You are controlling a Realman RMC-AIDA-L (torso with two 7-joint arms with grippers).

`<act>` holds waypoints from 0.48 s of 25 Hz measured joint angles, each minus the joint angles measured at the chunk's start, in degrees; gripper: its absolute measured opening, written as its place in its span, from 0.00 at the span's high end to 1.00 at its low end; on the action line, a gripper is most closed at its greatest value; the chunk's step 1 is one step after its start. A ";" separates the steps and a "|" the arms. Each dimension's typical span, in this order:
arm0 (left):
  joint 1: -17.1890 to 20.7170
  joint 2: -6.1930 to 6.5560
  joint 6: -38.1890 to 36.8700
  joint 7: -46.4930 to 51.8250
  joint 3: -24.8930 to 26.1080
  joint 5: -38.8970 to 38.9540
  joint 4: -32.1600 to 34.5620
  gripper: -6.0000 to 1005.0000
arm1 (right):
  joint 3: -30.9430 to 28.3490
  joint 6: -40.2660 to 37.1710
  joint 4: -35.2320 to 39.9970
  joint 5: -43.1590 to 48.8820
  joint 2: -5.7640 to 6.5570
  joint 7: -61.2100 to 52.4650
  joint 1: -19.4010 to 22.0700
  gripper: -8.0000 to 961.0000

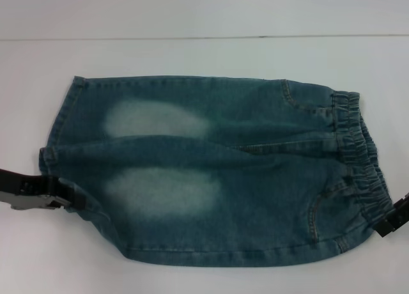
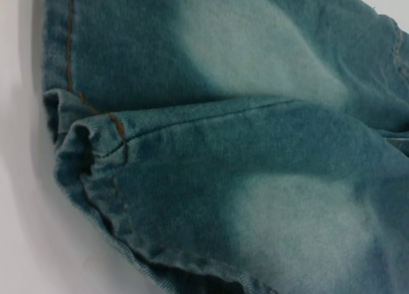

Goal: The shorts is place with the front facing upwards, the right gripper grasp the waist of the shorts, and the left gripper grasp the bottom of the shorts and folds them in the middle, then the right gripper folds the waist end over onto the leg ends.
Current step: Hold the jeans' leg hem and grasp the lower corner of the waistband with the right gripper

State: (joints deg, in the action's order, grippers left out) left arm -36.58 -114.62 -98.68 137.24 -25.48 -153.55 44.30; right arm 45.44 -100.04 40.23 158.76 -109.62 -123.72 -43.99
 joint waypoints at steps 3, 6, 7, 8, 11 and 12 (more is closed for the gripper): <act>0.02 0.04 -0.04 -0.01 -0.03 0.16 0.00 0.90 | 0.86 0.77 -0.75 0.01 -0.15 -0.12 -0.47 0.09; 0.05 0.04 -0.04 -0.03 -0.03 0.18 0.00 0.90 | 0.92 0.92 -0.80 -0.13 -0.27 -0.11 -0.68 0.09; 0.08 0.02 -0.02 -0.04 -0.02 0.21 0.00 0.90 | 0.93 0.92 -0.80 -0.16 -0.29 -0.09 -0.73 0.09; 0.10 0.01 -0.01 -0.04 -0.02 0.23 0.00 0.90 | 0.90 0.96 -0.81 -0.14 -0.33 -0.01 -0.76 0.09; 0.18 -0.02 -0.01 -0.05 -0.01 0.28 0.00 0.90 | 0.71 1.02 -0.80 -0.27 -0.34 0.19 -0.76 0.09; 0.19 -0.03 -0.01 -0.05 0.00 0.28 0.00 0.90 | 0.65 1.04 -0.81 -0.41 -0.38 0.30 -0.76 0.09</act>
State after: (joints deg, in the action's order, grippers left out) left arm -36.39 -114.64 -98.69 137.19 -25.48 -153.26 44.30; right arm 46.08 -99.00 39.42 158.35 -110.00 -123.41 -44.74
